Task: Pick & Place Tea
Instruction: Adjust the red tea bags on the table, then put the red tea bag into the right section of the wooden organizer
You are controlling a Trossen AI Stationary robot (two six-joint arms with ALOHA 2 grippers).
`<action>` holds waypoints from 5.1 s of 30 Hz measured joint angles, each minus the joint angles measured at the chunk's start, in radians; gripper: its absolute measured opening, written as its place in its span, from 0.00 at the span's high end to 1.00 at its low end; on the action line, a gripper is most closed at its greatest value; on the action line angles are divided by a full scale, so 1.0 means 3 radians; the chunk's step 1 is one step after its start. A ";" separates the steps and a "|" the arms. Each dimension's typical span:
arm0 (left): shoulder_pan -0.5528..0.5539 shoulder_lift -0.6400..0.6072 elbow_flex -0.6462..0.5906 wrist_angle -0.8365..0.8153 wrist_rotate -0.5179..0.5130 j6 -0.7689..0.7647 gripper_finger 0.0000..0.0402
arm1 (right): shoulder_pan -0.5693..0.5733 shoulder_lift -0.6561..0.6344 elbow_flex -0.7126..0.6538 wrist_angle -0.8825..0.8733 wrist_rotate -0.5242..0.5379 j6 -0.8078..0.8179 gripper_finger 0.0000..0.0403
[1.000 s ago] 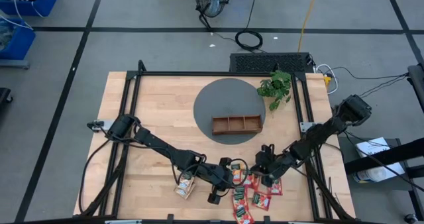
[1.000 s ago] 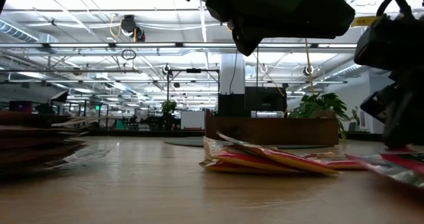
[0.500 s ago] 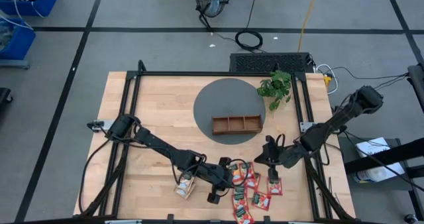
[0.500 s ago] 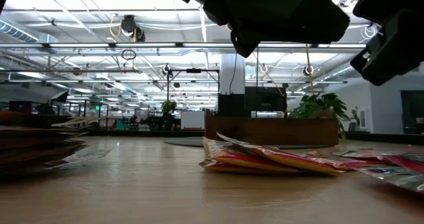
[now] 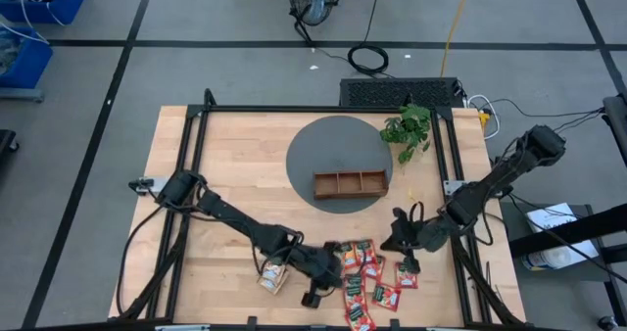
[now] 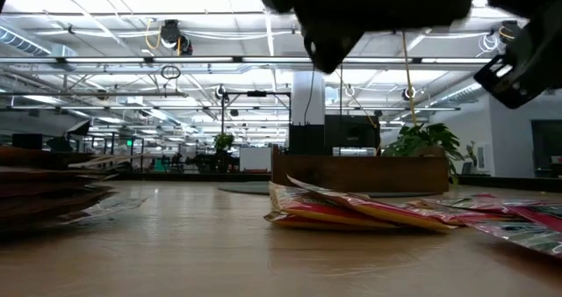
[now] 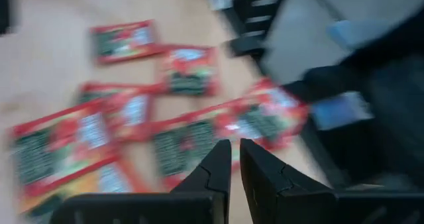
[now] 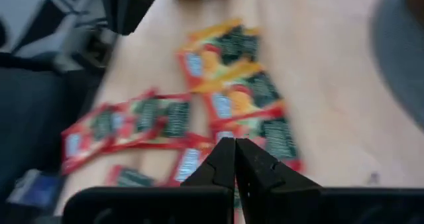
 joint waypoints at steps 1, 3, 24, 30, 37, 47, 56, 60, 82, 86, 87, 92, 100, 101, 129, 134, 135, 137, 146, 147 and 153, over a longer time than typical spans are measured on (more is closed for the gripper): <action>-0.0045 0.0000 0.0000 0.0023 0.0016 0.0010 0.91 | 0.0070 0.0032 0.0000 0.0133 -0.0003 -0.0014 1.00; -0.0114 0.0000 0.0000 0.0032 -0.0052 -0.0002 0.91 | 0.0230 0.0167 0.0003 0.0485 -0.0012 -0.0079 1.00; -0.0184 0.0000 0.0000 -0.0230 -0.0377 -0.0239 0.91 | 0.0647 0.2899 0.2125 0.0492 -0.0326 -0.0278 1.00; -0.0235 0.0000 0.0000 -0.0241 -0.0377 -0.0181 0.91 | 0.0568 0.3053 0.2088 0.0401 -0.0341 0.0002 1.00; -0.0215 0.0001 0.0000 -0.0235 -0.0380 -0.0147 0.91 | 0.0555 0.2994 0.1864 -0.0067 0.0166 0.0512 1.00; -0.0169 0.0003 0.0001 -0.0164 -0.0414 -0.0181 0.91 | 0.0630 0.2710 0.1539 -0.0396 0.0754 0.0890 1.00; -0.0252 0.0033 0.0003 0.0173 -0.0486 -0.0166 0.91 | 0.0702 0.2368 0.1392 -0.0474 0.1025 0.0875 1.00; -0.0240 0.0155 0.0003 0.0315 -0.0529 -0.0050 0.91 | 0.0683 0.2320 0.1392 -0.0204 0.1019 0.0573 1.00; 0.0356 0.0803 0.0684 0.0150 -0.0201 0.0235 0.91 | 0.0614 0.0438 0.0273 -0.0921 0.0708 0.1586 0.88; 0.0446 0.0900 0.0834 0.0116 -0.0215 0.0309 0.91 | 0.0577 0.0272 0.0106 -0.0948 0.0561 0.1727 0.82; 0.0461 0.0900 0.0854 0.0140 -0.0216 0.0348 0.91 | 0.0557 0.0229 0.0087 -0.0945 0.0479 0.1741 0.80; 0.0524 0.0900 0.0891 0.0126 -0.0204 0.0424 0.91 | 0.0498 0.0149 -0.0012 -0.1003 0.0257 0.1956 0.67; 0.0588 0.0973 0.0895 0.0162 -0.0173 0.0422 0.91 | 0.0380 0.0151 -0.0365 -0.0734 0.0075 0.2484 0.51; 0.0588 0.0984 0.0891 0.0125 -0.0173 0.0425 0.91 | 0.0368 0.0148 -0.0445 -0.0548 -0.0010 0.2504 0.50; 0.0656 0.1222 0.0891 0.0465 -0.0131 0.0284 0.91 | 0.0349 0.0169 -0.1034 0.0569 0.0013 0.2521 0.52; 0.0662 0.1222 0.0891 0.0503 -0.0209 0.0278 0.91 | 0.0348 0.0241 -0.1037 0.0588 0.0024 0.2526 0.59; 0.0663 0.1222 0.0891 0.0520 -0.0227 0.0273 0.91 | 0.0348 0.0261 -0.1037 0.0590 0.0024 0.2535 0.61; 0.0669 0.1222 0.0891 0.0551 -0.0235 0.0257 0.91 | 0.0348 0.0298 -0.1038 0.0595 0.0024 0.2558 0.65; 0.0701 0.1289 0.0888 0.0600 -0.0215 0.0189 0.91 | 0.0348 0.0483 -0.1038 0.0936 0.0101 0.2425 0.77; 0.0701 0.1325 0.0893 0.0647 -0.0202 0.0185 0.91 | 0.0348 0.0489 -0.1038 0.0940 0.0103 0.2425 0.77; 0.0712 0.1426 0.0901 0.0749 -0.0190 0.0170 0.91 | 0.0348 0.0499 -0.1038 0.0953 0.0121 0.2425 0.77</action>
